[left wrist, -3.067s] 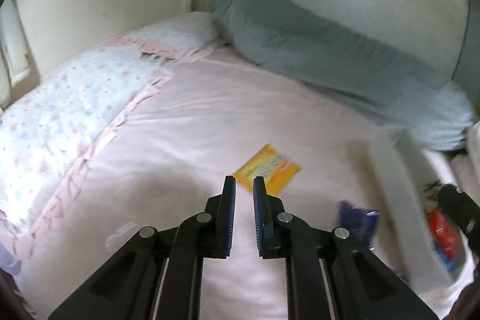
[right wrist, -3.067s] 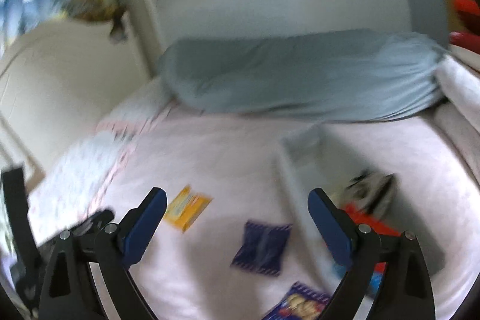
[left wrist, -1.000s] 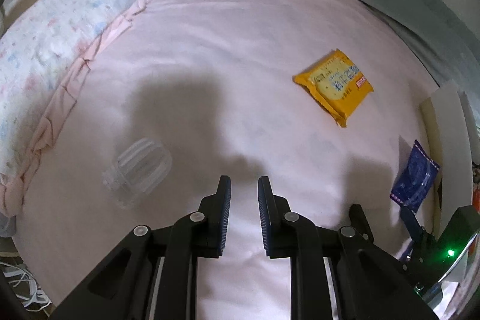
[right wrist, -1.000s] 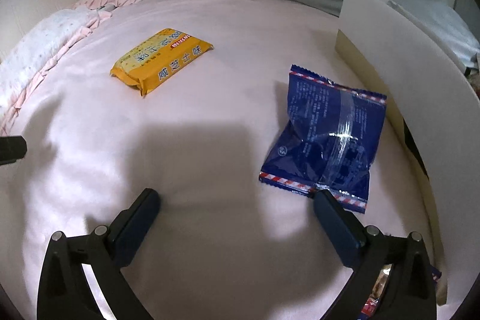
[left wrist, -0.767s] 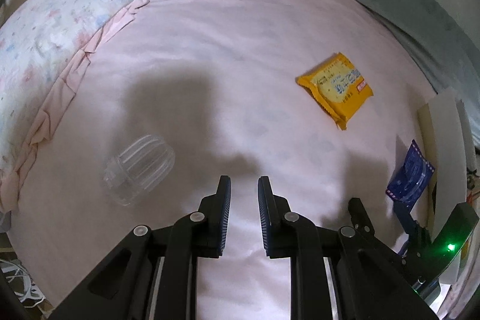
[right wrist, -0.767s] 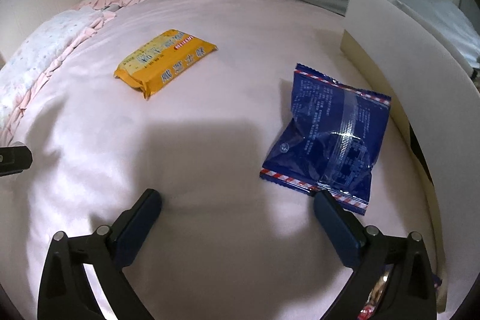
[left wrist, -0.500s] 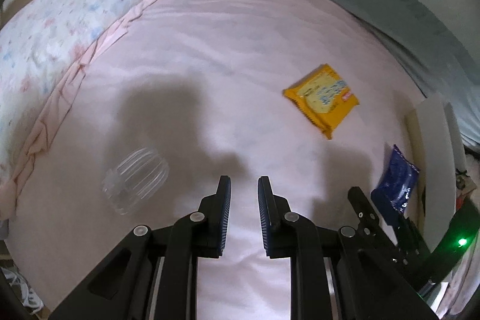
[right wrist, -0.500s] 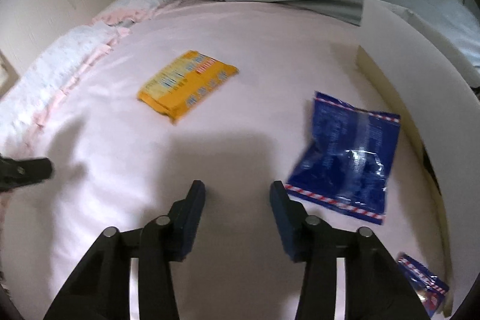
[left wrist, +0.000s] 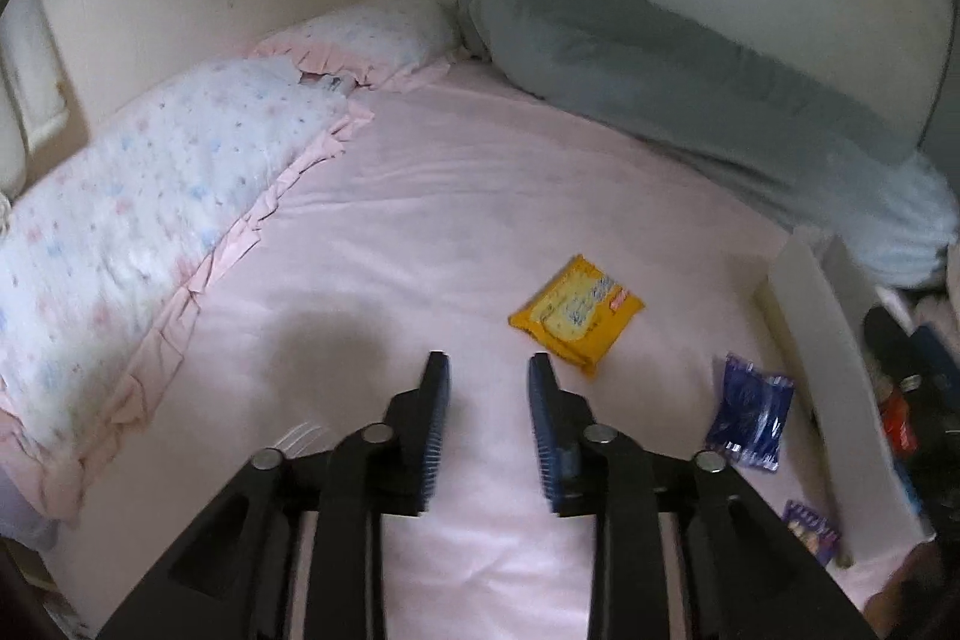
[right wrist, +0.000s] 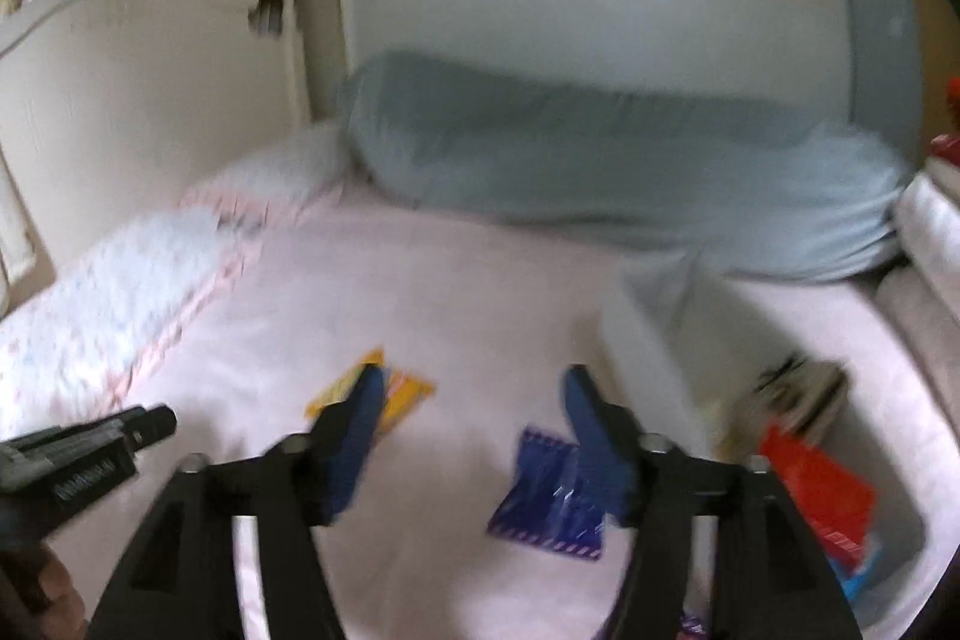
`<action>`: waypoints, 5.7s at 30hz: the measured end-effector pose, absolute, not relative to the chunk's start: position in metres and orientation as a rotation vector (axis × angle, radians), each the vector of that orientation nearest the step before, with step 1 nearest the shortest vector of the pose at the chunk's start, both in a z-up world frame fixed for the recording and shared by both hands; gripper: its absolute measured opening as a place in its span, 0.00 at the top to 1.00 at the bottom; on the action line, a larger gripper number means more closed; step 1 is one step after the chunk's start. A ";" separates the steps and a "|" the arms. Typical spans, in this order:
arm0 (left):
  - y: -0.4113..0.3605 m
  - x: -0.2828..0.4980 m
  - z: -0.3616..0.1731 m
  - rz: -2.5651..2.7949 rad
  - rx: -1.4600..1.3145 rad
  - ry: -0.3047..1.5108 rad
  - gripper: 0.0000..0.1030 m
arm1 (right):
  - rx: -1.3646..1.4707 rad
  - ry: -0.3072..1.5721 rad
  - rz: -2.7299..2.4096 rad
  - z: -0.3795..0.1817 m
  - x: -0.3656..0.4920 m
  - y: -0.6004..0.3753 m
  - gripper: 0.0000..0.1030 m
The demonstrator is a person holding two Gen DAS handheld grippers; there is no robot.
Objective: Organize objects
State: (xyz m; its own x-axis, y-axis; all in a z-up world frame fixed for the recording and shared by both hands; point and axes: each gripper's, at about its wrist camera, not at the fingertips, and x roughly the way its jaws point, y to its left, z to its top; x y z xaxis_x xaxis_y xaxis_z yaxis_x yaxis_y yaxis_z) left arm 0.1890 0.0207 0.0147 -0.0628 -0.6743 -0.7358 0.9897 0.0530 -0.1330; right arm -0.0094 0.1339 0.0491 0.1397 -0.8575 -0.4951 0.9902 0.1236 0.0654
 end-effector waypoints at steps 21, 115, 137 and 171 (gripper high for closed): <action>0.049 0.182 0.052 -1.586 0.205 0.676 0.48 | 0.488 -0.022 -1.459 0.088 -0.078 0.168 0.00; 0.092 -0.026 0.045 -1.915 0.513 0.755 0.50 | 1.127 0.382 -1.392 0.068 -0.243 0.110 0.62; 0.099 -0.074 0.038 -2.094 0.533 0.819 0.50 | 1.686 0.112 -1.227 -0.006 -0.316 0.104 0.53; 0.092 -0.067 0.029 -2.050 0.551 0.829 0.50 | 1.367 0.515 -1.382 0.036 -0.285 0.120 0.90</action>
